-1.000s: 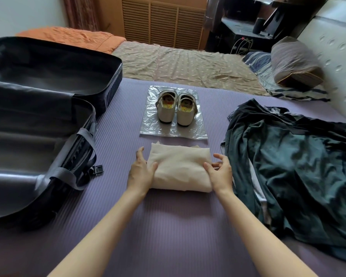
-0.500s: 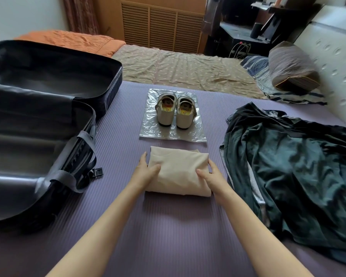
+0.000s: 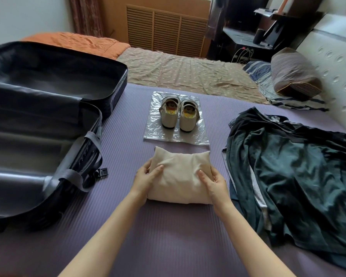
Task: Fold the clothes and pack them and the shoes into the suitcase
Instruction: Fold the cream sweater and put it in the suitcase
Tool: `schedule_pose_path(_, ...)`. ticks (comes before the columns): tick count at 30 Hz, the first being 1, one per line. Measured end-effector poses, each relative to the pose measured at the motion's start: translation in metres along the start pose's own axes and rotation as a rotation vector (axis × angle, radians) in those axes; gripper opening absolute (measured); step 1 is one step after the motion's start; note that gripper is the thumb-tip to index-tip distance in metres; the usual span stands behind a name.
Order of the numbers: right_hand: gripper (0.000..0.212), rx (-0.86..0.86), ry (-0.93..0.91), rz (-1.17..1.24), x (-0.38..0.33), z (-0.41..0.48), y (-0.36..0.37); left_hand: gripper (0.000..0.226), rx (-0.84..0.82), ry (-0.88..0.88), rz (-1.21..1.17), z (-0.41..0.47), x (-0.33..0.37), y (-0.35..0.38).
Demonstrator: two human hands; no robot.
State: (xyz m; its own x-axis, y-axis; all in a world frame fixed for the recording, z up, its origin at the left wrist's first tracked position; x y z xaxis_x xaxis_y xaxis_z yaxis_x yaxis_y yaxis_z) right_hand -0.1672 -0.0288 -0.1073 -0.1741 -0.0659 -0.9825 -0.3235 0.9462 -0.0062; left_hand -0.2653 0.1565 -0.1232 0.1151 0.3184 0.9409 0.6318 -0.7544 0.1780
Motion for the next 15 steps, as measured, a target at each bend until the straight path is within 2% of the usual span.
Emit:
schedule_pose_path(2,0.043,-0.005,-0.004,0.004,-0.006,-0.006,0.005,0.043,-0.006,-0.016,-0.049,-0.006,0.001,-0.006)
schedule_pose_path(7,0.038,-0.072,-0.008,0.072,-0.033,-0.030,0.035,0.038,0.005,0.049,-0.113,-0.034,0.034,-0.034)
schedule_pose_path(11,0.031,-0.143,-0.055,0.118,-0.075,-0.054,0.077,0.036,0.007,0.150,-0.158,-0.059,0.088,-0.069)
schedule_pose_path(15,0.033,-0.236,-0.100,0.145,-0.122,-0.076,0.131,0.036,0.039,0.256,-0.172,-0.079,0.152,-0.118)
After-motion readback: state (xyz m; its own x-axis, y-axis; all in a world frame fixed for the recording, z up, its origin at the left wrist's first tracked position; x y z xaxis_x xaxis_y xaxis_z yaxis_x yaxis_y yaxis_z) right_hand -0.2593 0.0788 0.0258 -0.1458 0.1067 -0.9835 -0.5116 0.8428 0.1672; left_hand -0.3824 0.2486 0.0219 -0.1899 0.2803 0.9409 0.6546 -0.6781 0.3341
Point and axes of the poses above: each hand's wrist, its own z-axis towards the middle knuckle, its own y-axis out of the palm, x = y × z, the point moved 5 cm from there along z, towards the middle knuckle, and after that the axes turned 3 degrees about x, right-handed, at the moved point
